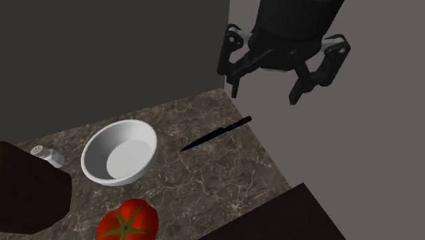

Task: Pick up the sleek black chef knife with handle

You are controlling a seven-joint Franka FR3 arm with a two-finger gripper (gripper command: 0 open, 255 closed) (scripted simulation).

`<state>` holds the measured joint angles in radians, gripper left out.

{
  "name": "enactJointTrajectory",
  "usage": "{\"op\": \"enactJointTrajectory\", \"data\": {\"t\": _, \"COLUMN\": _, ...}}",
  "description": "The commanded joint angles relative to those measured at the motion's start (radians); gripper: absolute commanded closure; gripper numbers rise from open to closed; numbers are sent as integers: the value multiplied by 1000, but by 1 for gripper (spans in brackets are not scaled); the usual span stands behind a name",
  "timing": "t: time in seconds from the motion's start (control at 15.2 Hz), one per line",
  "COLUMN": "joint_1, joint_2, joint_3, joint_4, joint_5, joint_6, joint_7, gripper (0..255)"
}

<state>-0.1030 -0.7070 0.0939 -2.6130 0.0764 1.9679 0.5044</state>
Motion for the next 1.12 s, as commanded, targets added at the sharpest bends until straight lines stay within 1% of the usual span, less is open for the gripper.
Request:
{"op": "enactJointTrajectory", "data": {"t": 0.0, "joint_1": -16, "joint_2": 44, "joint_3": 28, "joint_4": -36, "joint_5": 13, "joint_6": 102, "joint_7": 72, "gripper": 0}}
{"op": "enactJointTrajectory", "data": {"t": 0.4, "joint_1": -79, "joint_2": 236, "joint_3": 116, "joint_4": -89, "joint_5": 24, "joint_6": 397, "joint_7": 285, "gripper": 0}}
{"op": "enactJointTrajectory", "data": {"t": 0.53, "joint_1": -108, "joint_2": 316, "joint_3": 146, "joint_4": -91, "joint_5": 12, "joint_6": 495, "joint_7": 365, "gripper": 0}}
{"op": "enactJointTrajectory", "data": {"t": 0.66, "joint_1": -144, "joint_2": 402, "joint_3": 179, "joint_4": -85, "joint_5": -15, "joint_6": 589, "joint_7": 454, "gripper": 0}}
{"op": "enactJointTrajectory", "data": {"t": 0.79, "joint_1": -188, "joint_2": 492, "joint_3": 212, "joint_4": -71, "joint_5": -65, "joint_6": 677, "joint_7": 558, "gripper": 0}}
{"op": "enactJointTrajectory", "data": {"t": 0.86, "joint_1": -213, "joint_2": 538, "joint_3": 229, "joint_4": -61, "joint_5": -101, "joint_6": 719, "joint_7": 618, "gripper": 0}}
{"op": "enactJointTrajectory", "data": {"t": 0.99, "joint_1": -264, "joint_2": 634, "joint_3": 257, "joint_4": -35, "joint_5": -207, "joint_6": 794, "joint_7": 762, "gripper": 0}}
{"op": "enactJointTrajectory", "data": {"t": 1.06, "joint_1": -285, "joint_2": 683, "joint_3": 262, "joint_4": -17, "joint_5": -279, "joint_6": 826, "joint_7": 848, "gripper": 0}}
